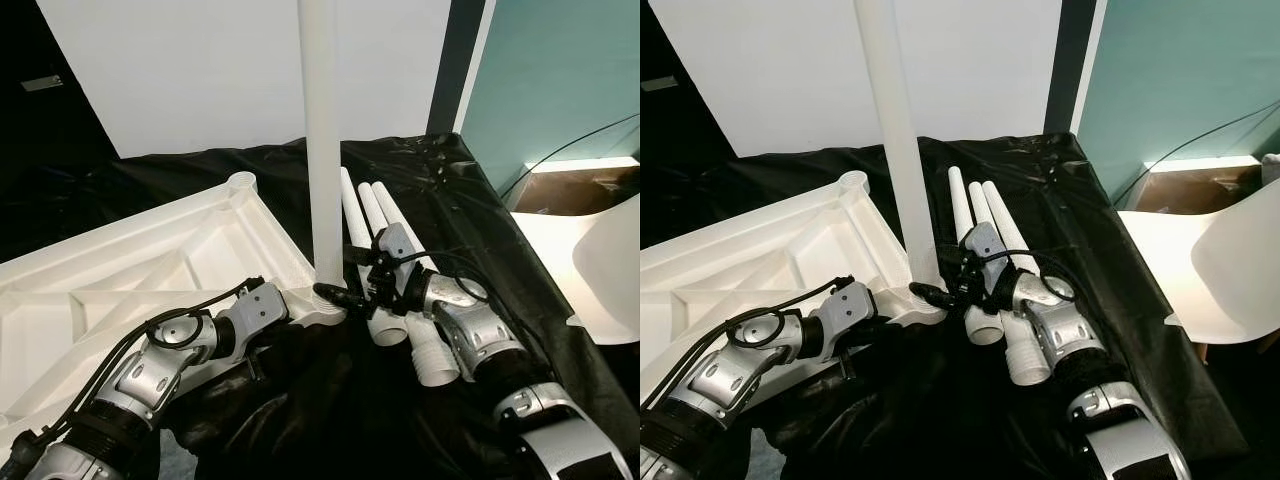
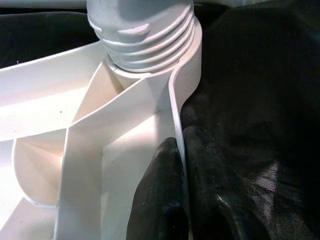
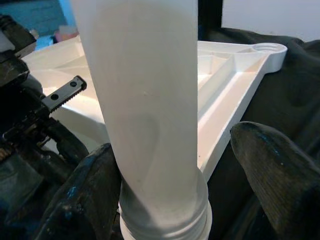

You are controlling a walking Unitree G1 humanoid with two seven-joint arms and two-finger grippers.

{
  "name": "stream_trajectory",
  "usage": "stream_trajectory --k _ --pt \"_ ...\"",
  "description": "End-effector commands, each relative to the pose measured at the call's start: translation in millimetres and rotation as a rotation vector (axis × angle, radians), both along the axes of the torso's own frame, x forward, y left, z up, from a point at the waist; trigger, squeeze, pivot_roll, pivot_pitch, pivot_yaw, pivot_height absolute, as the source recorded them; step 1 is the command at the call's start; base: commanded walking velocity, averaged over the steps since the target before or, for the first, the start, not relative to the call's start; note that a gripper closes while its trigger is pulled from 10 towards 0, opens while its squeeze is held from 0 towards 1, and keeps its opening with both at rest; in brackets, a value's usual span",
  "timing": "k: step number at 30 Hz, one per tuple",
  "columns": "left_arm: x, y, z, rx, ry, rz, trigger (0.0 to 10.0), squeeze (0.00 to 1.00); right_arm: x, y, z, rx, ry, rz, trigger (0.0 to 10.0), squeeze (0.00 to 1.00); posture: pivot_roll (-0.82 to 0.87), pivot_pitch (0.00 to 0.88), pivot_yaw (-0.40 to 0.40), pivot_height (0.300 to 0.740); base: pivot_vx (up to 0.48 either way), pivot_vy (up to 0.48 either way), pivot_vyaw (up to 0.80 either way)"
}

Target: Building children table

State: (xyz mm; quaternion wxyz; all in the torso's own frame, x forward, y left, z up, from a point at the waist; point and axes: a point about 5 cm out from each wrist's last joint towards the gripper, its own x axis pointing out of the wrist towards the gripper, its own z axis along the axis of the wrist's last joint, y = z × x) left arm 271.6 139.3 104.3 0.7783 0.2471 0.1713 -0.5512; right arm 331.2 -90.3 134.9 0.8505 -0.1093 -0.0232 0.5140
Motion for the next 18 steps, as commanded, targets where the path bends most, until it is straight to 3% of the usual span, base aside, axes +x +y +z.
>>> stream_trajectory --k 1,2,3,9,15,16,17,18 --pt "-21.7 2.7 -28.2 0.076 0.181 -0.112 10.0 0.00 7.0 -11.4 2.7 -0.036 -0.007 -0.021 8.3 0.00 0.07 0.000 0.030 0.740 0.000 0.000 0.00" --pt "-21.7 2.7 -28.2 0.076 0.181 -0.112 10.0 0.00 7.0 -11.4 2.7 -0.036 -0.007 -0.021 8.3 0.00 0.07 0.000 0.030 0.740 0.000 0.000 0.00" --pt "-21.7 2.7 -28.1 0.076 0.180 -0.112 10.0 0.00 6.6 -9.0 2.0 -0.043 0.001 0.005 0.0 0.00 0.07 0.000 0.030 0.740 0.000 0.000 0.00" --pt "-20.9 3.6 -27.2 0.078 0.177 -0.105 10.0 0.00 7.5 -6.4 0.6 -0.042 0.026 0.030 0.0 0.00 0.08 0.000 0.025 0.740 0.000 0.000 0.00" --pt "-20.9 4.5 -27.3 0.077 0.175 -0.098 10.0 0.00 1.2 1.5 -10.8 0.021 0.046 -0.064 0.0 0.00 0.08 0.000 0.020 0.740 0.000 0.000 0.00" --pt "-21.0 4.5 -27.4 0.076 0.175 -0.096 10.0 0.00 -3.0 7.1 -15.4 0.084 0.015 -0.176 0.0 0.00 0.08 0.000 0.017 0.740 0.000 0.000 0.00" --pt "-21.0 4.5 -27.4 0.076 0.175 -0.096 10.0 0.00 -3.0 7.1 -15.4 0.084 0.015 -0.176 0.0 0.00 0.08 0.000 0.017 0.740 0.000 0.000 0.00" --pt "-21.2 4.5 -27.5 0.075 0.176 -0.095 10.0 0.00 -8.9 10.4 -19.0 0.155 -0.031 -0.308 0.0 0.00 0.08 0.000 0.019 0.740 0.000 0.000 0.00"
